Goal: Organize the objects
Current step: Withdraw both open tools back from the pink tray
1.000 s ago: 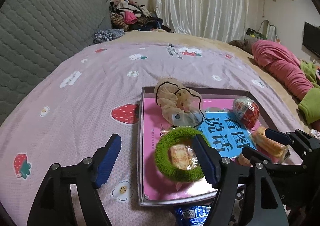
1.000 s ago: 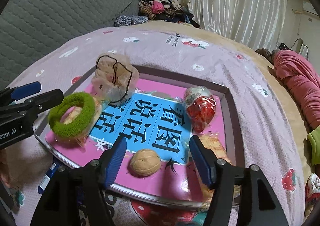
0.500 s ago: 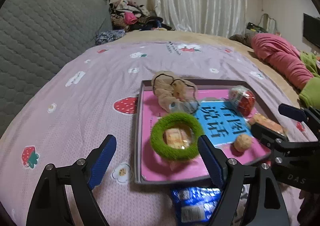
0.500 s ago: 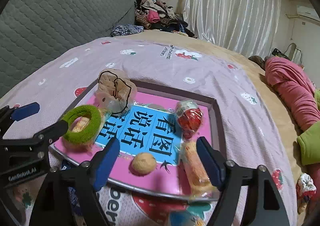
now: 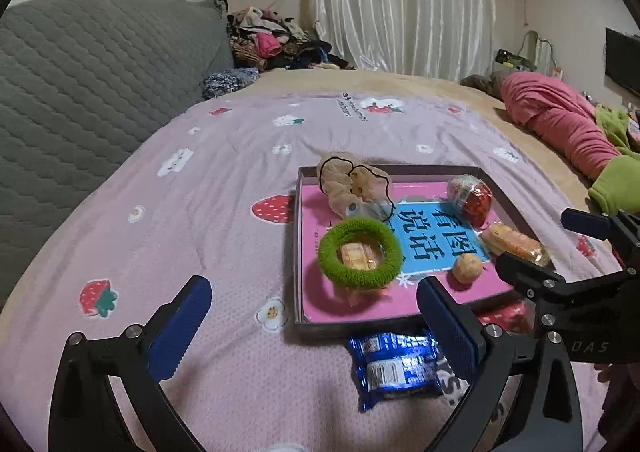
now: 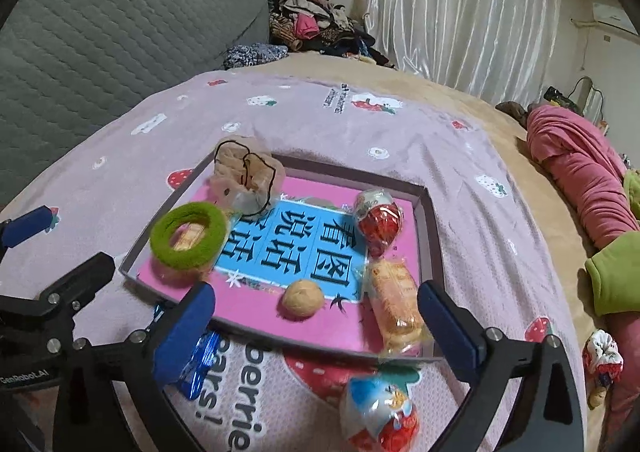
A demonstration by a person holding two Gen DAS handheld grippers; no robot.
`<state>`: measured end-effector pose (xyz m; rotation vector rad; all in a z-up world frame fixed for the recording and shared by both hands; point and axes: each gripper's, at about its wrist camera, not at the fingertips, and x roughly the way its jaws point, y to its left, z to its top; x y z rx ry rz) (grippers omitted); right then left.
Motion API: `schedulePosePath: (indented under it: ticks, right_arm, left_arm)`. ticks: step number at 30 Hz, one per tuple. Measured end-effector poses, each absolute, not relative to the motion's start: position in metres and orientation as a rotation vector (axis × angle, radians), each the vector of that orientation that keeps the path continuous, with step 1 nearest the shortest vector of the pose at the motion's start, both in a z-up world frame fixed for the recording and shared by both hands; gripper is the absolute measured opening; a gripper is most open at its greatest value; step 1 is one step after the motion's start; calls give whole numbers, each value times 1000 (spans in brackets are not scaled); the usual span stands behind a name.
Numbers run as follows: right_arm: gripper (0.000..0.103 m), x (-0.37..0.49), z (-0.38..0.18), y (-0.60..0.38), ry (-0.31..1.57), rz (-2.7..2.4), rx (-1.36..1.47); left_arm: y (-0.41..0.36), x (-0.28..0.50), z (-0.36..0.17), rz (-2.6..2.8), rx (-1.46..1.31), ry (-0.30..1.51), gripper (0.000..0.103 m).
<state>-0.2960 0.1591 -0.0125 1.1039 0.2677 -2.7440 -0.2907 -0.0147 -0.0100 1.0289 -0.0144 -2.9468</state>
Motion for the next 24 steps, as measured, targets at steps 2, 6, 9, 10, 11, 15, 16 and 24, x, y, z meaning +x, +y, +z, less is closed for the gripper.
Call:
schedulePosePath:
  ticks: [2,6,9,10,11,15,16,24]
  right_arm:
    - [102,-292,-9,163,236,-2740,1108]
    - [102,-283,3,166,239,-2758,1108]
    - [102,-274,15,165,243,-2767,1091]
    - [102,-272,18,165,243,-2768,1090]
    - [102,-269,22,164,241,-2771,1083]
    - [102,-259,37,162,245,-2776,1060]
    - [102,-258,39,161,249,-2777,1058]
    - [102,-237,70,165,222,-2811,996]
  left_arm:
    - [-14,-285,-3,-2949,1032,-25,103]
    - [-12,-273,12,-2950,1024,-33,103]
    - [-12,-263,25,-2956,1005,-36,103]
    - [-13,-260,28,-2950,1009,-42,103]
    - [-13,-257,30,-2947,1006,-43,103]
    - [-18,-246,38,-2933,1018,-37,103]
    - [-18,-244,39,-2933,1020,-31,103]
    - [-18,-220,67,-2944,976,-49,103]
